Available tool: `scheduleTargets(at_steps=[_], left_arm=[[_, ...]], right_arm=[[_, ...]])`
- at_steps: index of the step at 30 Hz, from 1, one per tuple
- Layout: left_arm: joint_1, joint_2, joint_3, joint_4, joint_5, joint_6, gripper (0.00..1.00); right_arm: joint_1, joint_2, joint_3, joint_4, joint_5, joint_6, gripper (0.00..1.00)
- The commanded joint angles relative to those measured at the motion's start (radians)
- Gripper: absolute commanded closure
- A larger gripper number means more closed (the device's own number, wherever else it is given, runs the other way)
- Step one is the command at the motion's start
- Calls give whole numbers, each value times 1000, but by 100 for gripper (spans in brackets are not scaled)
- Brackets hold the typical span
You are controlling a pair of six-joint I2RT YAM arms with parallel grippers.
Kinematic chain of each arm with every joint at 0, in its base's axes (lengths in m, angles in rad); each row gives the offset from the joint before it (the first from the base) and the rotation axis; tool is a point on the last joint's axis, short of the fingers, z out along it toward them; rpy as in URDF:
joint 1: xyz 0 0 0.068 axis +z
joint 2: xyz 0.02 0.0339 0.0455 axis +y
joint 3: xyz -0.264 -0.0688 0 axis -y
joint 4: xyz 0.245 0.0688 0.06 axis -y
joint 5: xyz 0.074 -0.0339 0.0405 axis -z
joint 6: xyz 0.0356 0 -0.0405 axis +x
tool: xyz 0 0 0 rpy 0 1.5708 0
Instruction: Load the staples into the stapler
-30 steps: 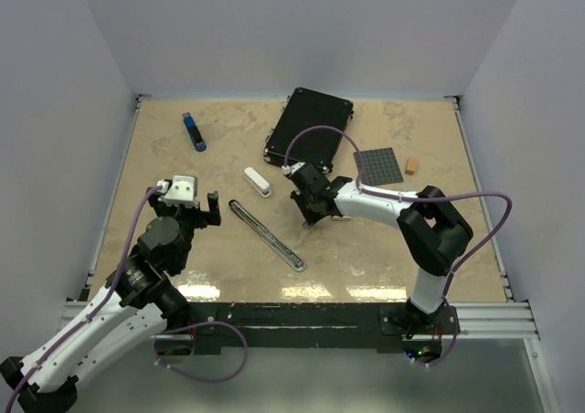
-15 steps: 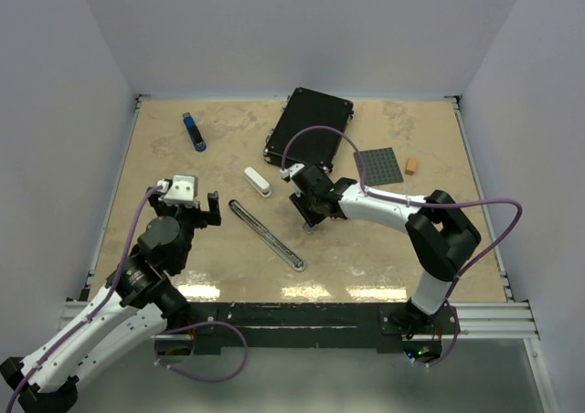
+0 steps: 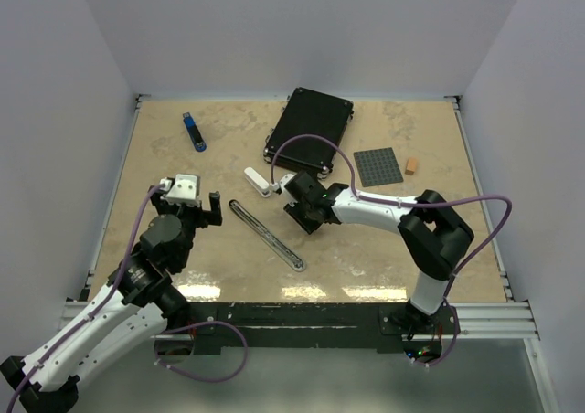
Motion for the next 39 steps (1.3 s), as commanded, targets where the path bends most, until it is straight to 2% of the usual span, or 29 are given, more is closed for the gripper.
scheduleTargets(at_steps=[1,19,39], left_arm=[[7,7,38,11,11,-7,0],[10,4,38,9,17,-7,0],[10,4,38,8,23,-5,0]], right_arm=[[10,28,32,-18,40,-27,64],[31,-9,70,-36,84,-35,66],[28,71,76,-18,118,-41,68]])
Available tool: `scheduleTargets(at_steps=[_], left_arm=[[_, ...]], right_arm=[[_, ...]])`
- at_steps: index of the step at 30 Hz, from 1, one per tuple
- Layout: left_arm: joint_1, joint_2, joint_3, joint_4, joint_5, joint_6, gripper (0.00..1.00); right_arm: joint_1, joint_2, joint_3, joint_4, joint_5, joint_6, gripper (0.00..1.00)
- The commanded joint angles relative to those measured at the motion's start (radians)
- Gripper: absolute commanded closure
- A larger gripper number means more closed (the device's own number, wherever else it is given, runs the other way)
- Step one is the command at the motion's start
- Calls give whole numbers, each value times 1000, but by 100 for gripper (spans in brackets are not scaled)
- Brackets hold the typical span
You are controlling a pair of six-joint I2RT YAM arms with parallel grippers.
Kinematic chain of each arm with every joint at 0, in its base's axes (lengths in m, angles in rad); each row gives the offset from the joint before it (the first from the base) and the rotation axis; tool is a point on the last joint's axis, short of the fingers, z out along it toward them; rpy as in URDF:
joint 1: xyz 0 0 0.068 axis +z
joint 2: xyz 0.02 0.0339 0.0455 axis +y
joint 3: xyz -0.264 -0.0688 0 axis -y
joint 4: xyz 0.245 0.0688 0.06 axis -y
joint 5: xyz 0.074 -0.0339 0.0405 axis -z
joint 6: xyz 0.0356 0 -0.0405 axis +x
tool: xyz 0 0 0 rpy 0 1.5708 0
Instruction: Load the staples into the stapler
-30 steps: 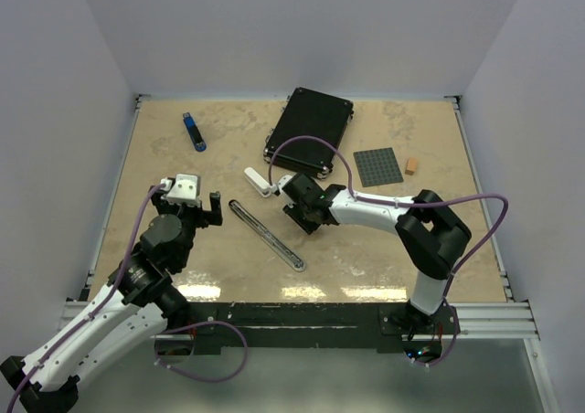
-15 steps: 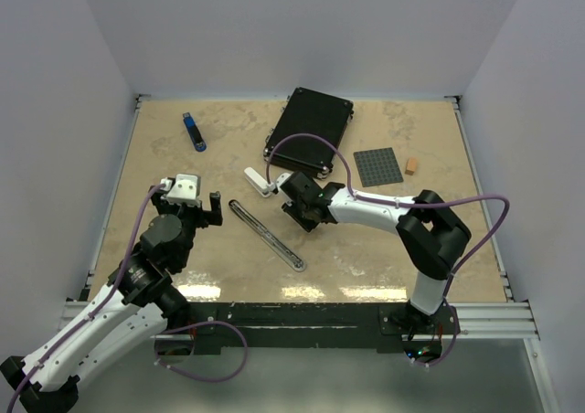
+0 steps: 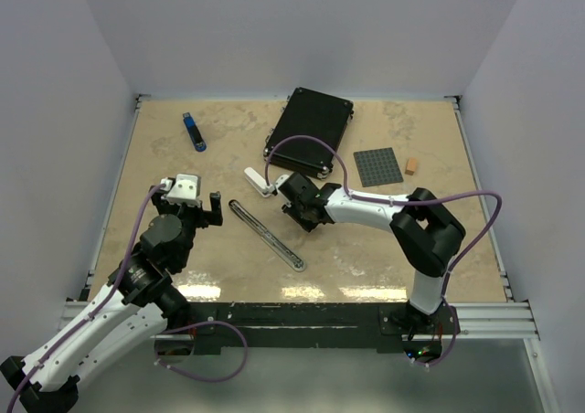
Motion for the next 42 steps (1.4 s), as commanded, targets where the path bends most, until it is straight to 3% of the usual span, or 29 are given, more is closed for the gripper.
scheduleTargets(at_steps=[1,9,16,21,25,42], left_arm=[[8,2,38,8,12,-5,0],[9,8,38,9,17,-4,0],[9,9,38,12,23,-2,0],[11,12,38,13,26,-4,0],[13,11,38,12,26,-2,0],[14,8,36,12,27,-4,0]], right_arm=[[3,14,29,9,30,-7,68],[0,39,23,-7,-22,-6,70],[1,16,22,-20,-68,-3,80],[-3,29,31,-40,-61,-7,79],[-9,22,31,-37,-81,3,92],[-9,-145,65,-93,-87,28,96]])
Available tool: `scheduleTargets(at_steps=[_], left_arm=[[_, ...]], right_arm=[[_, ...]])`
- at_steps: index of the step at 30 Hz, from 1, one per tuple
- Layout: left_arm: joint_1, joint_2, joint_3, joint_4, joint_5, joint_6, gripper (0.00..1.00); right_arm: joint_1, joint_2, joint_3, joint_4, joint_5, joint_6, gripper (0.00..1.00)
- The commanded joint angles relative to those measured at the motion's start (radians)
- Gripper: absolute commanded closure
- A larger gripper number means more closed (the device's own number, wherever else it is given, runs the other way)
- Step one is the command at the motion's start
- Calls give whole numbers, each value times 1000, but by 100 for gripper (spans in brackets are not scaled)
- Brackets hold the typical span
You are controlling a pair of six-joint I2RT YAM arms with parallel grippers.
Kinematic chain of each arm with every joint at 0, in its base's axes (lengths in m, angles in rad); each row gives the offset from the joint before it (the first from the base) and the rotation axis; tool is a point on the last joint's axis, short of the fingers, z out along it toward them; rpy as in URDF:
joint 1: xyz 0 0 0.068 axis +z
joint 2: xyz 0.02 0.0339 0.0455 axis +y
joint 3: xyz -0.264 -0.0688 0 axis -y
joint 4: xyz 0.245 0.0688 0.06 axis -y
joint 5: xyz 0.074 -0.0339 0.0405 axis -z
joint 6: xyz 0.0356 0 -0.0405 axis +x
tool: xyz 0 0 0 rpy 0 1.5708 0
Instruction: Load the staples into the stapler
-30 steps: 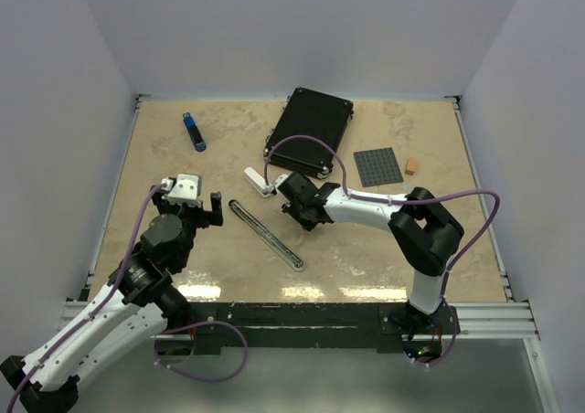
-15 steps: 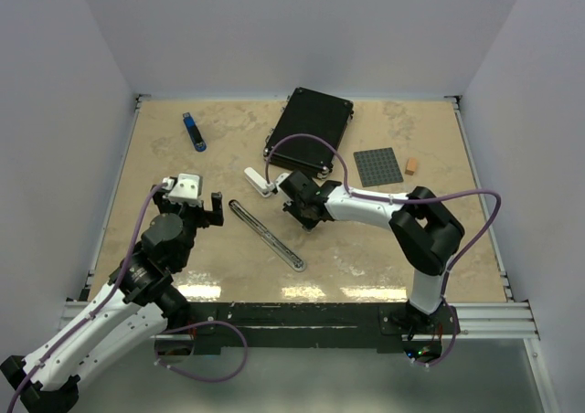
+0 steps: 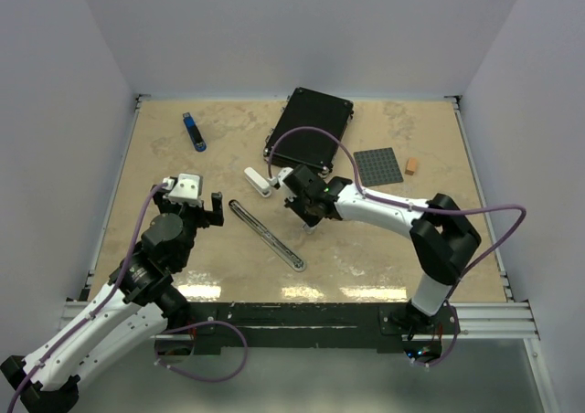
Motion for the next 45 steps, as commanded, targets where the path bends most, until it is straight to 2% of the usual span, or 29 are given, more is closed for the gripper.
scheduleTargets(at_steps=[1,8,12,16,24,37,45], left_arm=[[8,-3,36,12,6,-2,0],[9,-1,36,11,8,-4,0],[9,-1,36,12,9,-7,0],[11,2,38,12,14,-7,0],[15,2,36,14,14,-7,0],[15,7,36,15,17,-5,0],[17,7,36,17,20,-5,0]], right_arm=[[-1,-82,38,-19,-27,19,96],[-1,-156,-24,-18,-51,104,96],[9,-213,-119,-16,-73,152,95],[70,-239,-179,5,-53,209,95],[156,-190,-222,95,-25,319,95],[160,-87,-214,119,36,356,92],[159,-112,-182,59,44,356,70]])
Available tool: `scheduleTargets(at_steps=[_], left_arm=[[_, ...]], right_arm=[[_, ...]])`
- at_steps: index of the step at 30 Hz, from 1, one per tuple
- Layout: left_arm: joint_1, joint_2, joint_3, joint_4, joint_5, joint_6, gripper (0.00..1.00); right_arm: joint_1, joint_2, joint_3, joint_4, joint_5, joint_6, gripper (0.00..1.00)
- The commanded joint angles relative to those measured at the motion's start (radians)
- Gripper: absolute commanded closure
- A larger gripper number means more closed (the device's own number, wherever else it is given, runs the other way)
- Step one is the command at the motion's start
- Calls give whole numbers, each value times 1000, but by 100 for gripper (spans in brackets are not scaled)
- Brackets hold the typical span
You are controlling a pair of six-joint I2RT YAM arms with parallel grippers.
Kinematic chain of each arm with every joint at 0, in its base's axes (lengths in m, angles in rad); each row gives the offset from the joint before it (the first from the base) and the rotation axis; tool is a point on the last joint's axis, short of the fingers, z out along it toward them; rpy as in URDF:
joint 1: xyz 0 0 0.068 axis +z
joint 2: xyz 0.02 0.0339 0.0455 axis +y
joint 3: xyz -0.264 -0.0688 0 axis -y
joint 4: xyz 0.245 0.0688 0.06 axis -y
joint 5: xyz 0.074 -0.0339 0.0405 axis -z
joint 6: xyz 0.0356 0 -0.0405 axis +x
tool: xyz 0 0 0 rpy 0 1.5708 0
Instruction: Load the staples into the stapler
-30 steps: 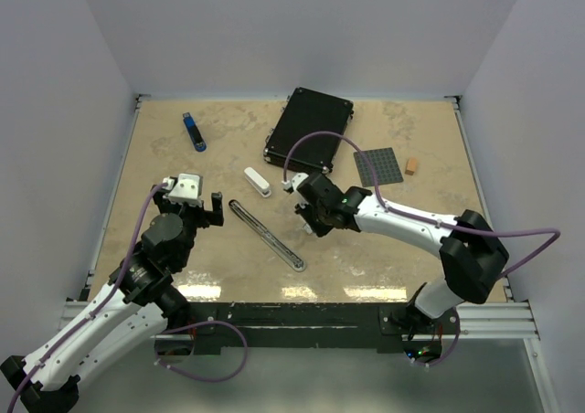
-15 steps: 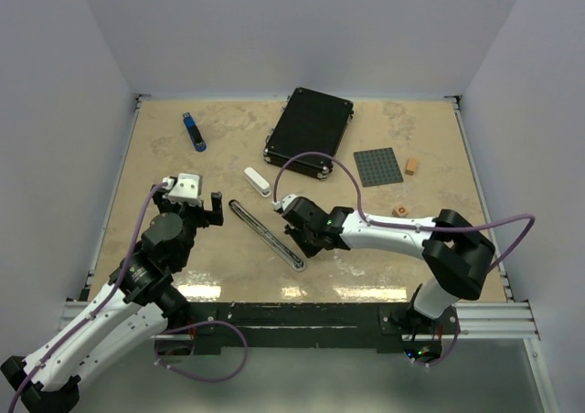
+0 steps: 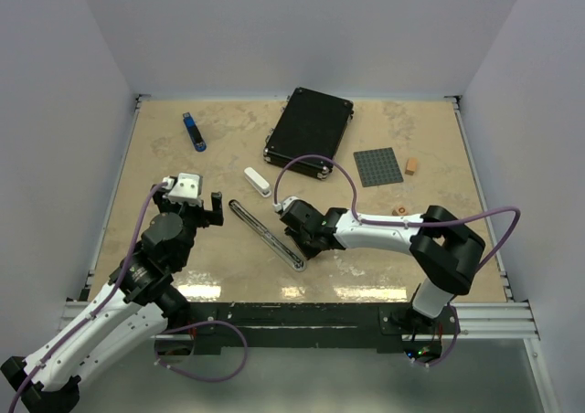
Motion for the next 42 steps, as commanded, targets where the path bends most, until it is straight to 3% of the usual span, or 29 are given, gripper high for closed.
scheduleTargets(at_steps=[1,19,34,42], left_arm=[[6,4,36,15,12,-7,0],[6,-6,36,12,12,-10,0],[6,-4,38,12,15,-8,0],[6,0,38,12,15,-8,0]], right_arm=[[1,-31,43,-34,27,19,69],[-27,57,120,-125,-43,48,60],[-57,104,140,-149,-59,20,71],[-53,106,127,-157,-60,22,72]])
